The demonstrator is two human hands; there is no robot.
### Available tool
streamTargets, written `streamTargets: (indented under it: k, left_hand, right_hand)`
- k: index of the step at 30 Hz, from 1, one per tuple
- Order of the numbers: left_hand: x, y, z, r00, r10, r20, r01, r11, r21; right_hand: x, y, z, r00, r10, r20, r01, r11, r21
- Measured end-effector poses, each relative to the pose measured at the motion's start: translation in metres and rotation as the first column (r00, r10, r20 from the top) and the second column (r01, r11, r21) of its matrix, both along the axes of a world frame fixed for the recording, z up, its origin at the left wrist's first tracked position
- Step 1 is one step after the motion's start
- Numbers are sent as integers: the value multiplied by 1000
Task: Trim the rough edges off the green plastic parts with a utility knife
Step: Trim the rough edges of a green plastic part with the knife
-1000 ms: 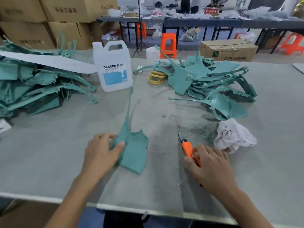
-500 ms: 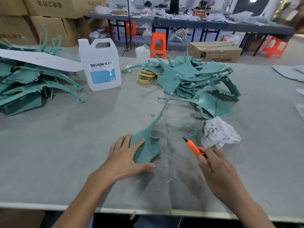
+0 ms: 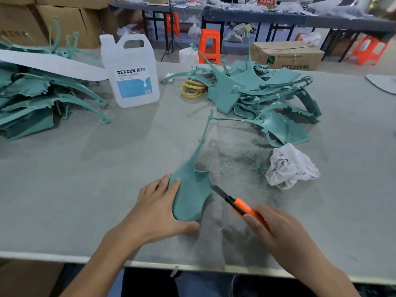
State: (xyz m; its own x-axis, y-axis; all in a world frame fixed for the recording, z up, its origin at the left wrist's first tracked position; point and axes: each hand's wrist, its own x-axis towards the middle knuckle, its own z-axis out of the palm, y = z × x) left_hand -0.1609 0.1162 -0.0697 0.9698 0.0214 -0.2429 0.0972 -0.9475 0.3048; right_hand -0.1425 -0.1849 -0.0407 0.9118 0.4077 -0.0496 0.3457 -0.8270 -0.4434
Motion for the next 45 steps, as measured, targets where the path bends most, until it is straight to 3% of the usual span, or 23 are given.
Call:
streamTargets:
  k: [4,11,16,19,22,25,28,32,36,40,45]
  left_hand:
    - [2,4,13,998,47,46,-42,993,-114]
    - [7,10,24,999,35,31,-29,983,-180]
    - [7,11,23,999,37,21,-32,980,-194]
    - [7,12,21,998,51,20,-46,977,-206]
    - [4,10,22,999,49,9,-47,977,-207]
    - [7,10,26,998,42,49,-29,972,-234]
    - [9,12,33,994,43,98,-11,952,-306]
    - [10,12,35,995,51,90,-17,941,-338]
    - [9,14,33,993,68,93,-33,939,-342]
    - [-1,9,25,956,133,261,-46,949,-313]
    - [-2,3,4,750,194,633,-141,981,-135]
  right_hand:
    - [-7,7,2,999,34,0,-34,996,82]
    - [-16,23,2,996,90,-28,-81,971,224]
    - [-11,21,-1,1000,7,21,-13,959,284]
    - [-6,29,-1,998,58,28,-63,974,219]
    - [12,33,0,994,-26,103,12,992,128]
    - [18,39,1,984,-19,177,-9,988,155]
    - [15,48,3,989,55,135,-74,988,139]
    - [31,45,5,975,-67,211,31,985,168]
    - [24,49,1,987,61,149,-85,984,157]
    - [40,43,1,975,-102,196,70,984,166]
    - [19,51,7,976,-116,185,54,950,308]
